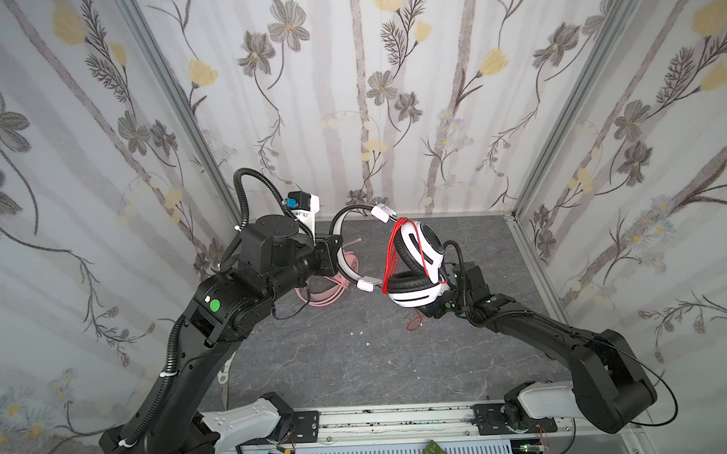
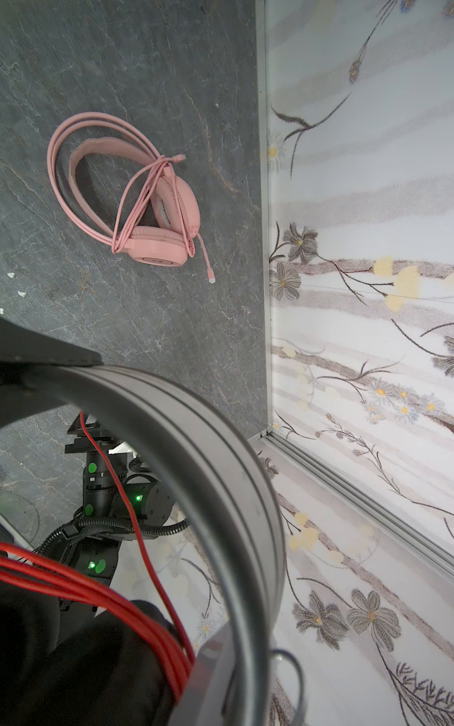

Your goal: Wrap the headphones

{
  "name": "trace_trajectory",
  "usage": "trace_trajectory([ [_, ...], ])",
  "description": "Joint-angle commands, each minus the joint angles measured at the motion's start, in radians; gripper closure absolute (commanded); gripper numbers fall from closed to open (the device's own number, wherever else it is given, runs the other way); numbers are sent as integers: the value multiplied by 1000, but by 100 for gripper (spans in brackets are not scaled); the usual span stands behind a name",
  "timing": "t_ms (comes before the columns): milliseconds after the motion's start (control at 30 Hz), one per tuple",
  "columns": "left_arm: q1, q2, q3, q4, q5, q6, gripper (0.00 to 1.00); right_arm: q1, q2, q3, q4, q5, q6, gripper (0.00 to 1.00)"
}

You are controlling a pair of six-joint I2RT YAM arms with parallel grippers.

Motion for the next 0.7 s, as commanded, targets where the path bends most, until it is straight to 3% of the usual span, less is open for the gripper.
trace_trajectory([
  [0, 1, -4, -4, 67, 5, -37, 100, 5, -22, -33, 33, 31, 11, 49],
  [333, 1, -7, -15, 76, 10, -40, 100, 47, -54, -64, 97, -27, 20, 49],
  [667, 3, -25, -33, 79, 8, -46, 100, 53, -161, -86, 9, 137, 32, 50],
])
